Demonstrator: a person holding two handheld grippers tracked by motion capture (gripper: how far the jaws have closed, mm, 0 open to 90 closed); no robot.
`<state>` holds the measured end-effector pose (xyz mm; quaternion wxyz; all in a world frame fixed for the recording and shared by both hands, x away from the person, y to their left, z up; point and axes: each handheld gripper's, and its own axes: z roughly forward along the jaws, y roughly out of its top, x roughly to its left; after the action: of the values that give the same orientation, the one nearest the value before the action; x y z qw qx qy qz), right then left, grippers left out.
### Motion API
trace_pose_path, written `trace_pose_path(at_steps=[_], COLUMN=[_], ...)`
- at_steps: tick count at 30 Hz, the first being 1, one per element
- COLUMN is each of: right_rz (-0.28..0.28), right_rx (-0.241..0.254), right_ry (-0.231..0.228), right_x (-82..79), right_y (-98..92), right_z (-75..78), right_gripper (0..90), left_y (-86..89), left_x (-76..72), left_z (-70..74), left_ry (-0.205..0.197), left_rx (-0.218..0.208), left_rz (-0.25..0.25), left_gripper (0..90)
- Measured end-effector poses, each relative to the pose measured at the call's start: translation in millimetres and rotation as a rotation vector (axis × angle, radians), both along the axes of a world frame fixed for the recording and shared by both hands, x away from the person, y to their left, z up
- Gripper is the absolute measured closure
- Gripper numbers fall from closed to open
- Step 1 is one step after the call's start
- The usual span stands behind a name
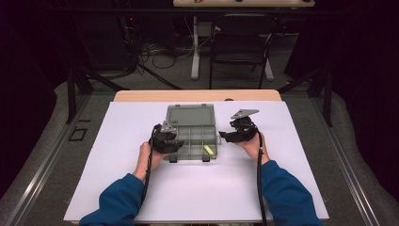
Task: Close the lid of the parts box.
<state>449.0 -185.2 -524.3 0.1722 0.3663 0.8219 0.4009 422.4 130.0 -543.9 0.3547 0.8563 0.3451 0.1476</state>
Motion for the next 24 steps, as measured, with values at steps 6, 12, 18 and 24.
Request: trace_pose_path(at_steps=[6, 12, 18, 24], right_rz=[0.001, 0.016, 0.014, 0.001], right_rx=[-0.006, -0.063, -0.058, -0.061], right_ry=[0.009, -0.004, 0.014, 0.017], right_x=[14.3, 25.6, 35.8, 45.8], right_y=[3.7, 12.0, 15.6, 17.6], right_z=[-0.9, -1.8, -2.7, -4.6], right_gripper=[62.0, 79.4, 89.8, 90.0], left_y=[0.1, 0.2, 0.5, 0.5], left_x=[0.1, 0.1, 0.3, 0.1], left_z=[-0.1, -0.3, -0.3, -0.3], left_ry=[-0.001, -0.001, -0.001, -0.002], left_rx=[0.000, -0.004, -0.004, -0.005], left_rz=[-0.001, -0.001, -0.002, -0.002], left_gripper=[52.4, 52.4, 52.4, 52.4])
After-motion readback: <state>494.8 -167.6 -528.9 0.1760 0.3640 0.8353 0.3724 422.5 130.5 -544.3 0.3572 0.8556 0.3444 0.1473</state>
